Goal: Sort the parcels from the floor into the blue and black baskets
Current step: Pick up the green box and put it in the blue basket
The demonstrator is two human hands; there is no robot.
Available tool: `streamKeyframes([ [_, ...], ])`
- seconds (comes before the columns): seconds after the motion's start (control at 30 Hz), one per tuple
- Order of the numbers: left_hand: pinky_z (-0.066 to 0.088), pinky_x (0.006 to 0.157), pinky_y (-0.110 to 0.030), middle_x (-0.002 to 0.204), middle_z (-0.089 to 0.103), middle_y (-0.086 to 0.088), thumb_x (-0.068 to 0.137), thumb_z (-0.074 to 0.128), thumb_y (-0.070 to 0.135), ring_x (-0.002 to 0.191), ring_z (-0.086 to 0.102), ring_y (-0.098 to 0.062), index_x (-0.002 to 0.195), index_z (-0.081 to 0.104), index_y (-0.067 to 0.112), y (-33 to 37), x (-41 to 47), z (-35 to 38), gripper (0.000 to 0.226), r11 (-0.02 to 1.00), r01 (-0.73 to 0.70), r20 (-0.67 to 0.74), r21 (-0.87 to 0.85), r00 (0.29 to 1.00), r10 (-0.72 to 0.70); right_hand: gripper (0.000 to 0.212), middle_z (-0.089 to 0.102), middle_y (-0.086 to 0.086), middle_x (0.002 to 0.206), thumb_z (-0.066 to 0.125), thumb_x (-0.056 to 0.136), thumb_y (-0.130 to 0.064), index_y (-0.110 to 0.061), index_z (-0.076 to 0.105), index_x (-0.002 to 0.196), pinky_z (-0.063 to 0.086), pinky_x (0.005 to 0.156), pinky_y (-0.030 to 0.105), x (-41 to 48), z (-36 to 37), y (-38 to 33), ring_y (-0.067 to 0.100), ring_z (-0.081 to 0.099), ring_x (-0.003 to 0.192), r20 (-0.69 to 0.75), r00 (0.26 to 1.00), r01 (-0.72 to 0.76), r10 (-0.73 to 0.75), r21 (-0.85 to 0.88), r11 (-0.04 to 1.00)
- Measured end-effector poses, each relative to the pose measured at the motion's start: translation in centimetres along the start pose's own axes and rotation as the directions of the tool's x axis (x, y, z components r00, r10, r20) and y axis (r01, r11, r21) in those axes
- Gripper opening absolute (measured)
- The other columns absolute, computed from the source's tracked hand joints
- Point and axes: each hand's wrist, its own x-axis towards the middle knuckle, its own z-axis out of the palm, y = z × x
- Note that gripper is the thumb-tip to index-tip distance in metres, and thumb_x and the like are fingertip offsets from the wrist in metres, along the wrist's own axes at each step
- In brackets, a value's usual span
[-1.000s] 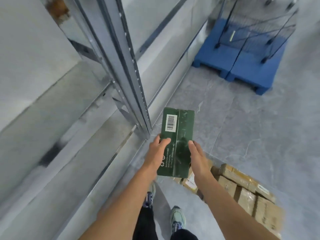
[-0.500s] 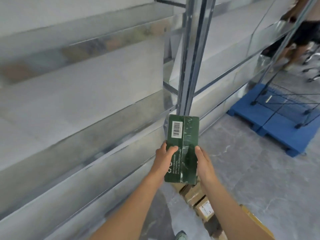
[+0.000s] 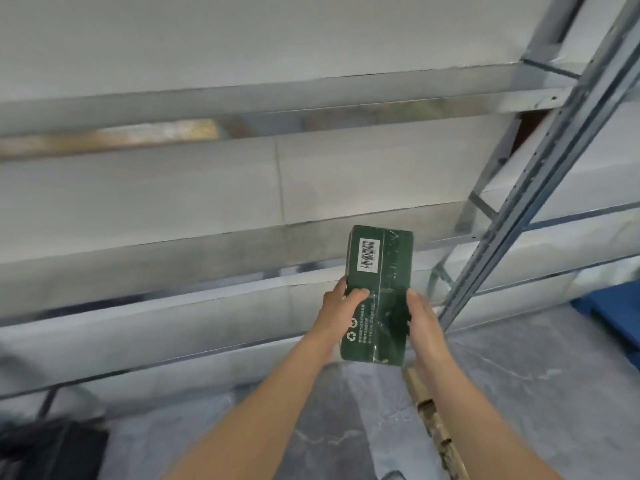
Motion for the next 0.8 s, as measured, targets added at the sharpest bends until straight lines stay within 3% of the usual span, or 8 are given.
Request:
streamKeyframes([
  [0.13,0.055,0.076,-0.025,0.133,0.063,-0.005,0.083,0.059,0.054,0.102,0.074,-0.012,0.123,0.063,0.049,-1.2,-3.6,-5.2,0.041,0.999,0.015,-0.092,-0.052,0.996,-0.019,0.035,0.064,-0.007,0.116,0.032,0.114,-0.044,-0.024,0.055,0.133,0.044,0.083,0.029,-2.7,4.9,-0.3,0.004,0.058,0.104,0.137,0.99,0.028,-0.023,-0.037,0.999],
  [0.23,0.052,0.074,-0.021,0.131,0.064,-0.004,0.094,0.059,0.046,0.102,0.072,-0.011,0.128,0.062,0.045,-2.2,-5.8,-8.7,0.034,0.996,0.003,-0.197,-0.092,0.98,-0.021,0.038,0.069,0.0,0.12,0.032,0.114,-0.043,-0.022,0.059,0.128,0.046,0.078,0.027,-3.3,8.5,-0.3,0.01,0.063,0.107,0.243,0.969,0.052,-0.033,-0.076,0.996],
  [0.3,0.054,0.082,-0.027,0.13,0.065,-0.004,0.093,0.059,0.05,0.107,0.07,-0.013,0.13,0.06,0.043,-3.0,-7.1,-10.9,0.038,0.993,0.007,-0.267,-0.115,0.963,-0.038,0.039,0.069,-0.001,0.12,0.031,0.114,-0.046,-0.023,0.06,0.128,0.045,0.077,0.028,-3.6,11.3,-0.5,0.01,0.063,0.107,0.319,0.947,0.06,-0.023,-0.107,0.993],
  [0.37,0.055,0.098,-0.039,0.134,0.062,-0.004,0.08,0.06,0.062,0.114,0.068,-0.017,0.131,0.058,0.046,-3.5,-8.5,-12.8,0.054,0.99,0.013,-0.348,-0.141,0.936,-0.062,0.04,0.067,-0.005,0.119,0.031,0.113,-0.049,-0.026,0.059,0.129,0.043,0.077,0.03,-3.9,13.9,-0.7,0.007,0.062,0.105,0.397,0.918,0.061,-0.001,-0.138,0.989],
  [0.47,0.052,0.107,-0.048,0.138,0.059,-0.003,0.075,0.059,0.065,0.117,0.067,-0.018,0.133,0.056,0.049,-4.5,-10.2,-15.6,0.06,0.983,0.021,-0.477,-0.18,0.872,-0.106,0.04,0.068,-0.006,0.121,0.03,0.113,-0.049,-0.027,0.061,0.129,0.043,0.076,0.027,-4.4,17.6,-0.9,0.008,0.063,0.108,0.531,0.847,0.098,0.008,-0.171,0.98],
  [0.63,0.054,0.085,-0.03,0.126,0.069,-0.002,0.091,0.058,0.047,0.106,0.071,-0.014,0.133,0.058,0.039,-5.5,-14.2,-19.0,0.043,0.97,-0.035,-0.654,-0.241,0.744,-0.136,0.045,0.07,-0.004,0.124,0.029,0.112,-0.052,-0.028,0.064,0.128,0.049,0.083,0.03,-5.6,23.6,-0.5,0.013,0.066,0.114,0.714,0.7,0.194,0.019,-0.215,0.957],
  [0.7,0.054,0.088,-0.032,0.124,0.071,0.001,0.097,0.058,0.043,0.107,0.071,-0.014,0.135,0.057,0.04,-6.3,-16.0,-19.9,0.038,0.963,-0.048,-0.709,-0.265,0.687,-0.161,0.046,0.069,-0.007,0.124,0.028,0.11,-0.056,-0.031,0.063,0.127,0.049,0.082,0.03,-6.6,25.7,0.0,0.012,0.065,0.114,0.768,0.638,0.227,0.047,-0.246,0.942],
  [0.8,0.055,0.094,-0.037,0.132,0.066,-0.001,0.09,0.06,0.049,0.112,0.069,-0.016,0.133,0.058,0.05,-7.7,-19.1,-21.1,0.043,0.949,-0.067,-0.783,-0.309,0.584,-0.214,0.046,0.07,-0.005,0.124,0.03,0.109,-0.054,-0.03,0.066,0.124,0.05,0.082,0.031,-8.7,28.6,1.1,0.011,0.066,0.113,0.837,0.541,0.268,0.085,-0.268,0.925],
])
